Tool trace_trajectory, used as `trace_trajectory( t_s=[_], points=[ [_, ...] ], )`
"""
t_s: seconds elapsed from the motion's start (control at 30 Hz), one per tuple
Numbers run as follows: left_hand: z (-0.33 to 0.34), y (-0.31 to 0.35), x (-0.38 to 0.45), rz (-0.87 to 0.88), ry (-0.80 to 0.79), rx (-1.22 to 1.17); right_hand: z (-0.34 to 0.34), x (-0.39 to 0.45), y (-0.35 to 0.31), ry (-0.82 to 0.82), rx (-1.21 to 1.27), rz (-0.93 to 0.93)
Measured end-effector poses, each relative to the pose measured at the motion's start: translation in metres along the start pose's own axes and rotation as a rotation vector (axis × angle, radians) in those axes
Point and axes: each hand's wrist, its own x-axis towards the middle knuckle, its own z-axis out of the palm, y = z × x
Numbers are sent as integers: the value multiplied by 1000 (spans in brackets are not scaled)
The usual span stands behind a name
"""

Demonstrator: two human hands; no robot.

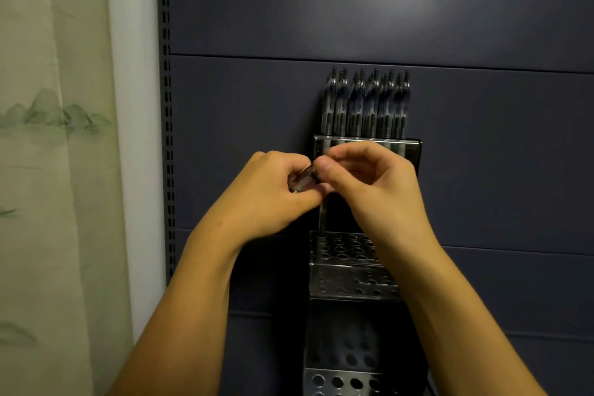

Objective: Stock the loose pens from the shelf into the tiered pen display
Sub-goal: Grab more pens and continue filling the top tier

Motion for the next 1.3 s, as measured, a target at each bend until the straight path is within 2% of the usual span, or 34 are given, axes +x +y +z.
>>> trace_trajectory(
  t_s=[0.13,0.27,0.4,0.53,0.63,0.83,1.03,1.3],
  points=[
    [1,4,0,16,-3,16,-1,-3,-3,-67,-49,-14],
    [1,-4,0,-9,-9,33,-6,0,-6,43,133,-10],
    [-11,-24,-1,-99,52,23,-31,7,-19,165,427,32],
    [-17,-37,-1,-133,116,-14,-49,8,-27,125,543,197],
    [-17,-40,-1,-148,128,-32,-49,9,-25,109,467,208],
    [-14,-44,1,-157,124,-29,-50,9,-23,99,267,60],
    [-11,-44,3,-147,118,-27,-45,8,-16,205,67,-47],
    [-5,-45,4,-138,100,-36,-31,10,-1,256,-187,-27]
  ],
)
